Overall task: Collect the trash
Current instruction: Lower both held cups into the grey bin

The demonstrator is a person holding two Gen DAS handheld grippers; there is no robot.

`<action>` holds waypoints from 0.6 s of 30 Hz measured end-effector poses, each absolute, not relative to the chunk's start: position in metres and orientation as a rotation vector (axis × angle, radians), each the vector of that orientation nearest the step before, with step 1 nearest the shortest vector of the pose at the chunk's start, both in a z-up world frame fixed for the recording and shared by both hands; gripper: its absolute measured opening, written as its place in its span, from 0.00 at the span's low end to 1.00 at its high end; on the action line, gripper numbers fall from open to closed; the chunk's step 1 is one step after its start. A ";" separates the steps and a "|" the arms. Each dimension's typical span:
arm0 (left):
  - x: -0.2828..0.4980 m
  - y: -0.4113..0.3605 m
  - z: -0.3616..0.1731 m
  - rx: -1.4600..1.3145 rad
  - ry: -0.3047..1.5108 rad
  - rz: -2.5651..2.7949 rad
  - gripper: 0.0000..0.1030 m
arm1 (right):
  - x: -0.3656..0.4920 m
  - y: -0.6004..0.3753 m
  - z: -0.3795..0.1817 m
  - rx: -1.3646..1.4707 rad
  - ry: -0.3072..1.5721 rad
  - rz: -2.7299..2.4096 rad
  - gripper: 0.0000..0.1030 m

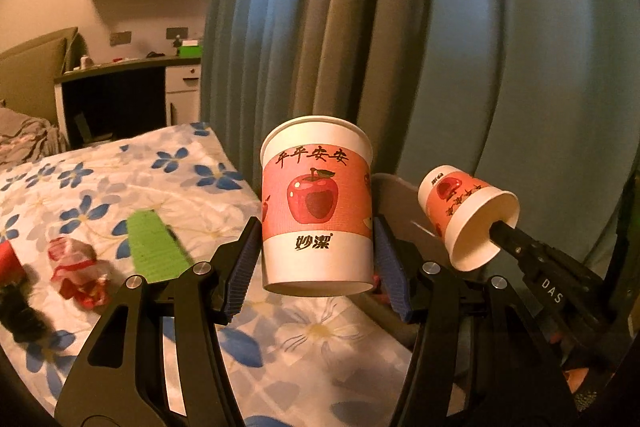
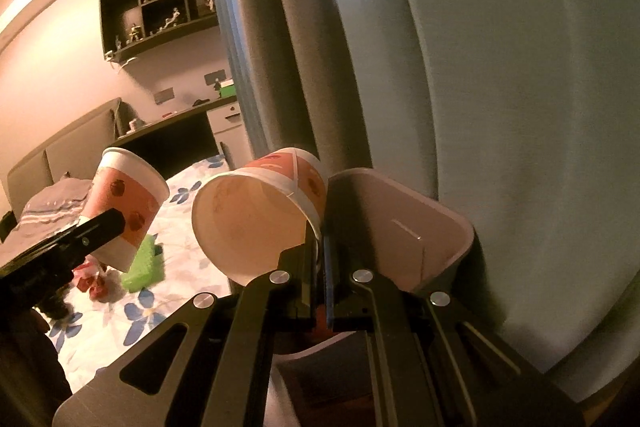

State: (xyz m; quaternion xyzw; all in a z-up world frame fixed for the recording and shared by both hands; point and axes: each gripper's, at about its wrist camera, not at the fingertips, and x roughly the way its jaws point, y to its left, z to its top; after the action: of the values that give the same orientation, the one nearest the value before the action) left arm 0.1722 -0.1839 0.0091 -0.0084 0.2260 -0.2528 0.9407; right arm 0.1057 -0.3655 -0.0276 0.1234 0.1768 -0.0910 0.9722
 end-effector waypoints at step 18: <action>0.194 -0.222 -0.008 0.011 0.504 -0.566 0.54 | 0.119 -0.386 -0.036 0.280 0.379 -0.223 0.04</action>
State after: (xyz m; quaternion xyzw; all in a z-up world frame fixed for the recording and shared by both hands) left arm 0.1943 -0.2218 -0.0082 0.0052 0.2460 -0.2762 0.9291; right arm 0.1194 -0.3860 -0.0362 0.1383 0.1872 -0.1105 0.9662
